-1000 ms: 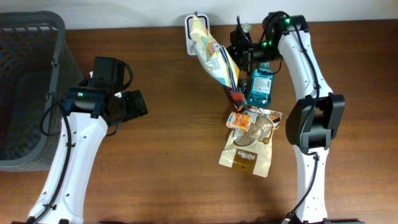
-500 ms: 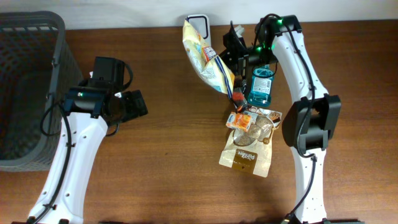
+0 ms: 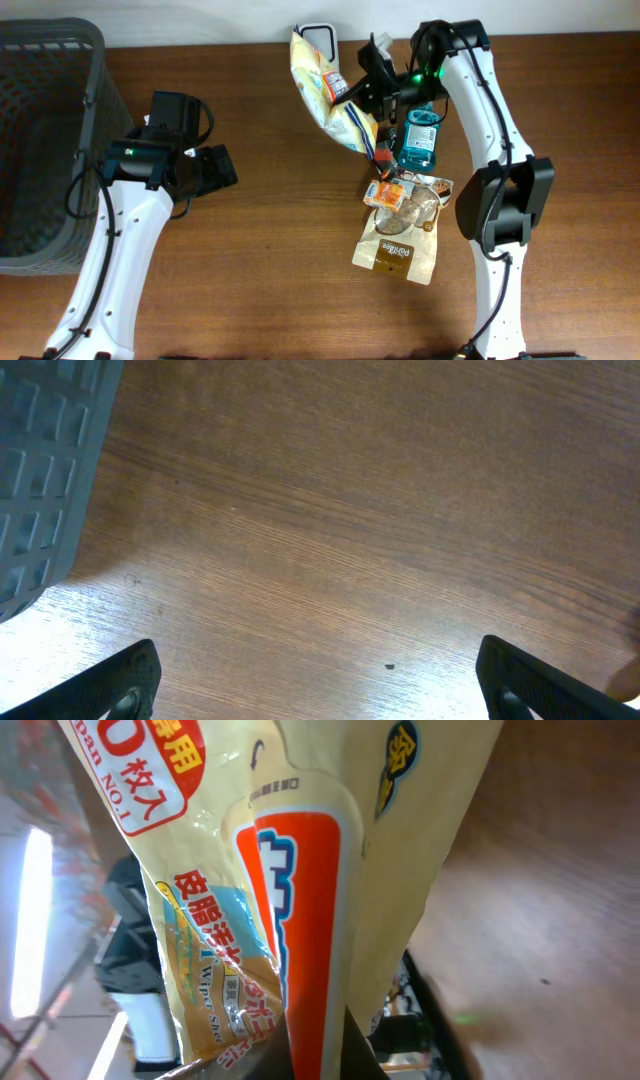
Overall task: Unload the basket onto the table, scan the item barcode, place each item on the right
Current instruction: 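Hold the snack bag in front of the white scanner, right gripper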
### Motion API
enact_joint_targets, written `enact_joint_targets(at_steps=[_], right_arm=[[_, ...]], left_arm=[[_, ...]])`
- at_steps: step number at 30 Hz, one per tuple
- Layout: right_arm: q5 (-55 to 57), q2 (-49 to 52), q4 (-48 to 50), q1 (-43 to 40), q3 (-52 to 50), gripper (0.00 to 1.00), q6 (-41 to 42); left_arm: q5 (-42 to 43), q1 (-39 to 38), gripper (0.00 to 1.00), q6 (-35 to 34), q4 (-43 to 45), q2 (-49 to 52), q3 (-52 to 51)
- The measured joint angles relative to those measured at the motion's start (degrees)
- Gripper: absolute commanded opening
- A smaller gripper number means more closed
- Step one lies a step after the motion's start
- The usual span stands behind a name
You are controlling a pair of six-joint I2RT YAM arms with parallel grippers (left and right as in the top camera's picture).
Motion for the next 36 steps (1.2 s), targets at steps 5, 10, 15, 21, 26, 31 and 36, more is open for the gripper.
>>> enact_joint_targets(at_steps=[5, 10, 15, 21, 26, 31, 36], right_arm=[[6.7, 0.0, 0.0, 0.0, 0.0, 0.04, -4.0], [9.1, 0.0, 0.0, 0.0, 0.0, 0.04, -4.9], [4.5, 0.0, 0.0, 0.0, 0.0, 0.04, -3.9], [2.8, 0.0, 0.0, 0.0, 0.0, 0.04, -4.5], [8.9, 0.0, 0.0, 0.0, 0.0, 0.04, -9.6], [18.1, 0.0, 0.0, 0.0, 0.0, 0.04, -17.0], [22.3, 0.0, 0.0, 0.0, 0.0, 0.04, -22.1]], left_arm=[[0.0, 0.0, 0.99, 0.0, 0.0, 0.0, 0.0], [0.0, 0.0, 0.99, 0.0, 0.0, 0.0, 0.0], [0.0, 0.0, 0.99, 0.0, 0.0, 0.0, 0.0], [0.0, 0.0, 0.99, 0.0, 0.0, 0.0, 0.0], [0.0, 0.0, 0.99, 0.0, 0.0, 0.0, 0.0], [0.0, 0.0, 0.99, 0.0, 0.0, 0.0, 0.0], [0.0, 0.0, 0.99, 0.0, 0.0, 0.0, 0.0]])
